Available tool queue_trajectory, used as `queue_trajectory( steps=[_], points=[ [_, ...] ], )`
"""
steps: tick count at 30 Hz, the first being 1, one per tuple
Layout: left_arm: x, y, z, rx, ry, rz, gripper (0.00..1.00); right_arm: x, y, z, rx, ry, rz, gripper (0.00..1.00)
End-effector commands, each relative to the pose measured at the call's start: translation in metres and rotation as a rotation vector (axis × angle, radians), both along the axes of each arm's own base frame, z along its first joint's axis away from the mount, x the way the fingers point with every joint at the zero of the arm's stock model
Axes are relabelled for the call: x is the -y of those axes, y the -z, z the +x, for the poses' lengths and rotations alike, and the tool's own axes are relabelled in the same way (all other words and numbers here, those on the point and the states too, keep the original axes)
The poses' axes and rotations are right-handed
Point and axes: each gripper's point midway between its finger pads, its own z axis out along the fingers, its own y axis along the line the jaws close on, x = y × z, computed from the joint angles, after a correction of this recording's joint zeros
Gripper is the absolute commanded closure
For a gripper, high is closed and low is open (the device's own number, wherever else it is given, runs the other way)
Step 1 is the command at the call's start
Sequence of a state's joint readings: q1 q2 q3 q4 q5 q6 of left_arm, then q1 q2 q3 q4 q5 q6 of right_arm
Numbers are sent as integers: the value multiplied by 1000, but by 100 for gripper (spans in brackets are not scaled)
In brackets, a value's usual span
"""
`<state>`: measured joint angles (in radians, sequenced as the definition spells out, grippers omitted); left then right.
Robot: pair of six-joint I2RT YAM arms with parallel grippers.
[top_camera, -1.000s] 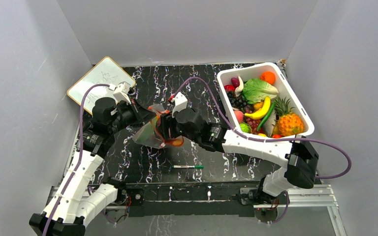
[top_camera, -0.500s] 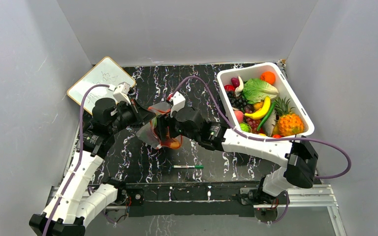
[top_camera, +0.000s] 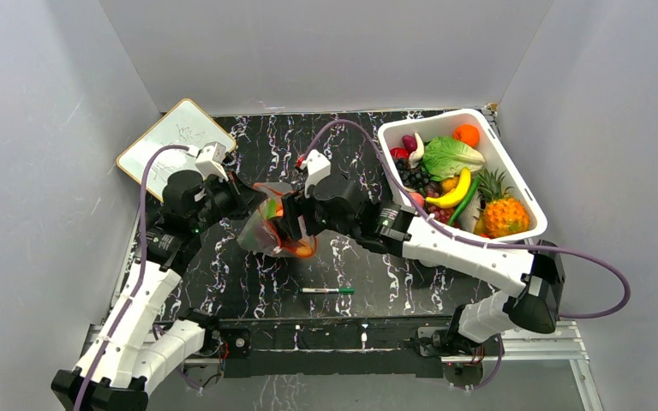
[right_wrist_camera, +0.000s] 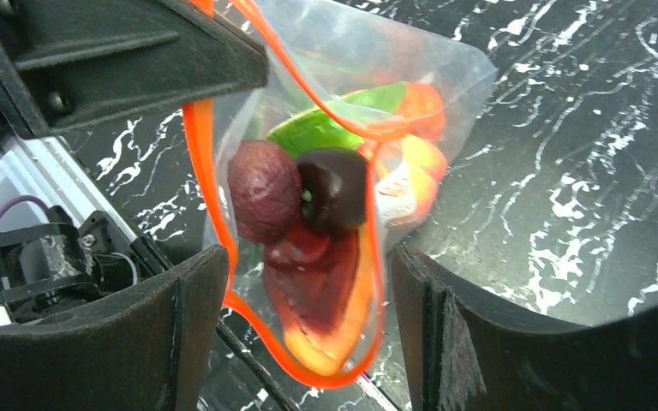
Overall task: Place the food in the zip-top bag and seal the zipper
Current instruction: Place the fake fruit in the zipper food storage bag, then pick up the fake fruit from the bin.
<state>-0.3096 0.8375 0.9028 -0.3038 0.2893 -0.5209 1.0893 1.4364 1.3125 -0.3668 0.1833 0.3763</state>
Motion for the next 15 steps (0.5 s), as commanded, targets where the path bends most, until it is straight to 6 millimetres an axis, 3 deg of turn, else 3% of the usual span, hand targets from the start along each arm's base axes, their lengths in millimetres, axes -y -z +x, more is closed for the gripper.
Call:
queue_trajectory(
  steps=[1,8,15],
  points=[
    [-9,-19,21,123,-48,54,100,26,-49,17,77,56,44,34],
    [-25,-38,49,228,-128,158,100,69,-57,57,82,164,25,38],
    [-35,-27,55,258,-152,240,100,124,-48,106,49,340,-13,41]
  ],
)
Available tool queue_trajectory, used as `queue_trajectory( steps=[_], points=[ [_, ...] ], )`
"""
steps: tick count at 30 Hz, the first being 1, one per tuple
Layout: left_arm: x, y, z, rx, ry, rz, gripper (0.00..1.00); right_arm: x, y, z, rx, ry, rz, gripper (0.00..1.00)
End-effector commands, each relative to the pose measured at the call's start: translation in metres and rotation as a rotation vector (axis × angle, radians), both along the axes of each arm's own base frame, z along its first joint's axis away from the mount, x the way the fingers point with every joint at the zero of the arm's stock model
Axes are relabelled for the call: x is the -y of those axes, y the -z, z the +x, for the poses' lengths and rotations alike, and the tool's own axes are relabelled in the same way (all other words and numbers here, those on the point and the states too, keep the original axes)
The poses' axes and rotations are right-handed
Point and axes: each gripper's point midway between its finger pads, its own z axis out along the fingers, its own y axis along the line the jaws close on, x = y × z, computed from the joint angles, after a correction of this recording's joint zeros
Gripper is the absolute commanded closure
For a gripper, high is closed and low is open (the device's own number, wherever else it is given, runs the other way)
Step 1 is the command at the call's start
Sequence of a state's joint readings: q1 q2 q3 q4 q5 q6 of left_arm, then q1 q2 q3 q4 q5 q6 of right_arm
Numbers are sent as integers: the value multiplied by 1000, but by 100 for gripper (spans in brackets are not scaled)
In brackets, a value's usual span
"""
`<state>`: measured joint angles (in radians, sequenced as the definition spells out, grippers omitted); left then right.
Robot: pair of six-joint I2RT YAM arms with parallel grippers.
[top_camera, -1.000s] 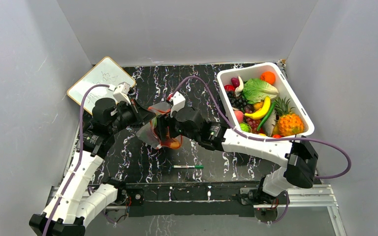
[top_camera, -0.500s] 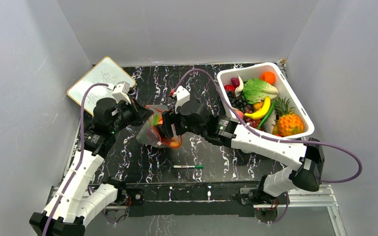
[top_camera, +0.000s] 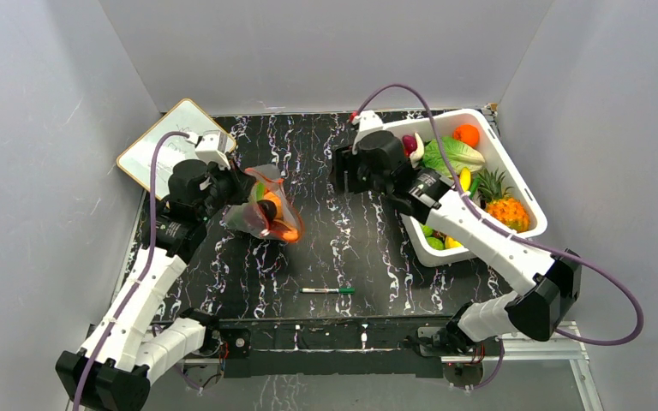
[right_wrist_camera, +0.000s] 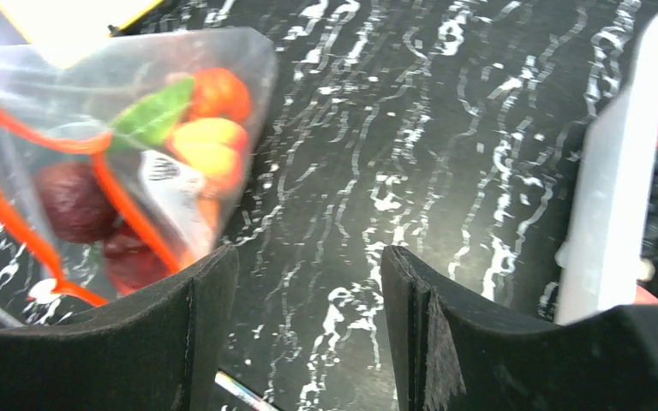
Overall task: Place the food in the zip-top bag and seal the zipper
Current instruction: Pick up the fake fruit from the bin.
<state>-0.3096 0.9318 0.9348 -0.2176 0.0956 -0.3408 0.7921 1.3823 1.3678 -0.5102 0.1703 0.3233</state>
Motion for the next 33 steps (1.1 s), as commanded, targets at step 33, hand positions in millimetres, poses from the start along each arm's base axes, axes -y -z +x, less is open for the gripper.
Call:
queue_trajectory(
  steps=[33],
  points=[
    [11,71,-75,-69,270,68,100,284,103,42,-287,1364,8,49]
  ],
)
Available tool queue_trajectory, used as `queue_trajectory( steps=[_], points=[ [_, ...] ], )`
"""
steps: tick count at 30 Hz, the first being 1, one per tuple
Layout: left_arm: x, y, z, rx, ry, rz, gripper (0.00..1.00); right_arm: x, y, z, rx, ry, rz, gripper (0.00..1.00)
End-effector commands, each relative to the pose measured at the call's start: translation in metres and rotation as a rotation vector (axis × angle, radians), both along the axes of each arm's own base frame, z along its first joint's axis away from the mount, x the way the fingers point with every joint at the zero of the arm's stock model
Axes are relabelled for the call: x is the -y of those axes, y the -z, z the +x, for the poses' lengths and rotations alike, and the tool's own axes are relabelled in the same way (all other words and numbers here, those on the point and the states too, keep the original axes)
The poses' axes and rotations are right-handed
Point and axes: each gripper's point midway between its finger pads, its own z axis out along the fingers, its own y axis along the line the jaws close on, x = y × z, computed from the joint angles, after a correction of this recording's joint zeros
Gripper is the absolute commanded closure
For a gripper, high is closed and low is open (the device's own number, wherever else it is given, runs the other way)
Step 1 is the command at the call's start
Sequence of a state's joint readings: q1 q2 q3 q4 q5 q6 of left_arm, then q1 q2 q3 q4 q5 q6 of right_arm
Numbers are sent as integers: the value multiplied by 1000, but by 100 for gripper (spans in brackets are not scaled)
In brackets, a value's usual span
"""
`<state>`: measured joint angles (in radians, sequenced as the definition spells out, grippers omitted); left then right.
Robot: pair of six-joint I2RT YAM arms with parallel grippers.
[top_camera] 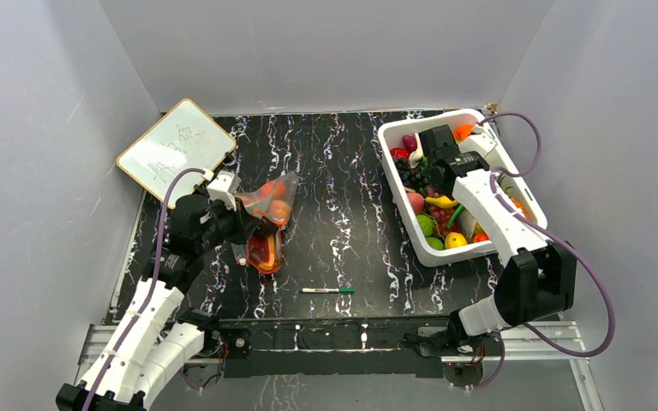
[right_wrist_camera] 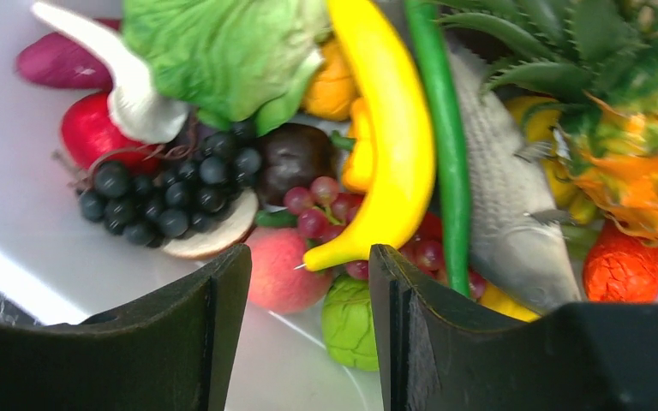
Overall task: Place the food in the zip-top bag and seal the zipper
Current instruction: Pick up the fake fruit from the bin.
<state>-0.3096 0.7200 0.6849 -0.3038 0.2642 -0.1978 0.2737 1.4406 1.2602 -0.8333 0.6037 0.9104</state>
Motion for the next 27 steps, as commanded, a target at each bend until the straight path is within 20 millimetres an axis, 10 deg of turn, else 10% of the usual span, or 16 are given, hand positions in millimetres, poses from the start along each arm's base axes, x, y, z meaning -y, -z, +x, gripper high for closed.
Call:
queue_trajectory(
  steps=[1,27],
  points=[
    [8,1,-10,-5,65,-24,100,26,8,-12,-7,193,-10,49],
    [17,-7,-12,-17,66,-105,100,35,61,-14,-87,375,46,50]
  ],
)
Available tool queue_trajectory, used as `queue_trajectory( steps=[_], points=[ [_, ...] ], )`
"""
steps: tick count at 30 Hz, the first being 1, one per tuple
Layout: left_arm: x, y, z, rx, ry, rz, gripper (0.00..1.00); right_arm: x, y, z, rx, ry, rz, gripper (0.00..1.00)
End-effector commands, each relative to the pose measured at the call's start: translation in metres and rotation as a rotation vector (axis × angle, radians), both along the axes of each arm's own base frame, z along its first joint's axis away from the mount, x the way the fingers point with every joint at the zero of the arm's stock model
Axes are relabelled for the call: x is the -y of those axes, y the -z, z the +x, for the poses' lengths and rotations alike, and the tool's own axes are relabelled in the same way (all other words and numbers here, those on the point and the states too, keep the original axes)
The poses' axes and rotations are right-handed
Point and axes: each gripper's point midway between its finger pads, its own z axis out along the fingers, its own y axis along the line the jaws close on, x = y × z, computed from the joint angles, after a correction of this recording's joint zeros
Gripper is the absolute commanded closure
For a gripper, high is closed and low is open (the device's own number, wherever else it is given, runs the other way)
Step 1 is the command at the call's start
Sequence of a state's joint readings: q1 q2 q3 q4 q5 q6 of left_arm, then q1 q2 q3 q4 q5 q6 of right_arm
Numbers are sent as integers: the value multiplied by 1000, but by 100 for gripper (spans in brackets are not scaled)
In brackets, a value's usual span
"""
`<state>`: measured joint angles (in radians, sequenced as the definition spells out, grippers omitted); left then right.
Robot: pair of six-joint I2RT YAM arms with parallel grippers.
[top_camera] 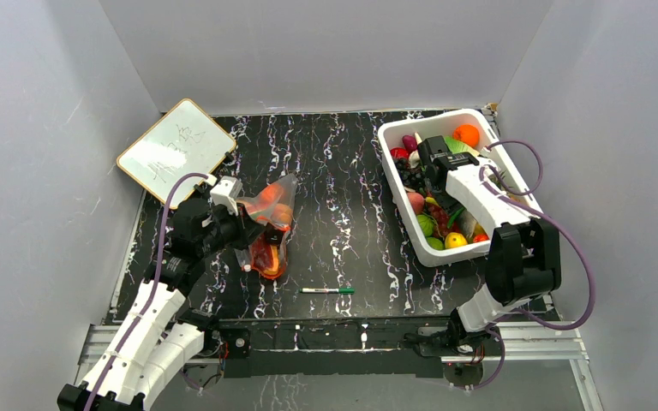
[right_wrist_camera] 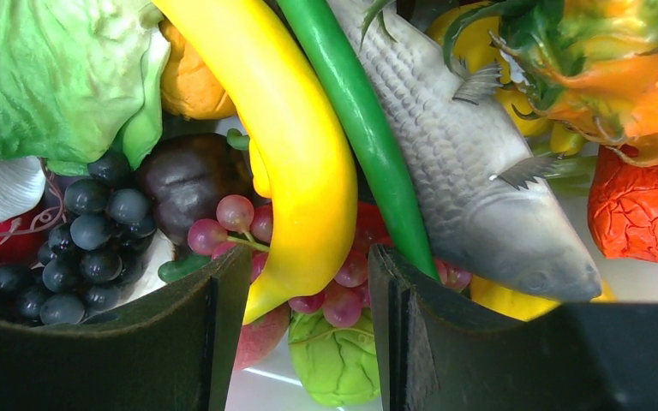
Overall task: Place the food in the zip-top bag and seal the zipper
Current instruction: Pick up the fake fruit from the bin.
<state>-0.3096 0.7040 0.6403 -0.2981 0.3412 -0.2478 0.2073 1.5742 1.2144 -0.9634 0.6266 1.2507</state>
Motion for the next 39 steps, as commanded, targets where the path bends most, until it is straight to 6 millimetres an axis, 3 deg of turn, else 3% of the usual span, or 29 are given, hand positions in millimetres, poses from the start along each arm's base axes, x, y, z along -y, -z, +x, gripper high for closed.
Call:
queue_trajectory(
  steps=[1,8,14,17,21,31,39],
  points=[
    [6,-20,2,44,16,-48,100,9,-3,7,32,49,-38,51],
    [9,-23,3,37,17,-67,100,13,4,5,13,59,-63,53],
    [9,-28,5,44,4,-79,100,17,-3,5,23,44,-90,64],
    [9,-31,7,45,-9,-90,100,17,-11,9,46,8,-100,65],
    [8,-32,10,43,-31,-95,100,17,-21,14,86,-39,-113,74],
    [8,-45,26,52,-73,-108,100,15,-58,21,170,-168,-149,74],
    [11,-59,41,54,-107,-142,100,-15,-93,33,269,-427,-101,78]
  ],
)
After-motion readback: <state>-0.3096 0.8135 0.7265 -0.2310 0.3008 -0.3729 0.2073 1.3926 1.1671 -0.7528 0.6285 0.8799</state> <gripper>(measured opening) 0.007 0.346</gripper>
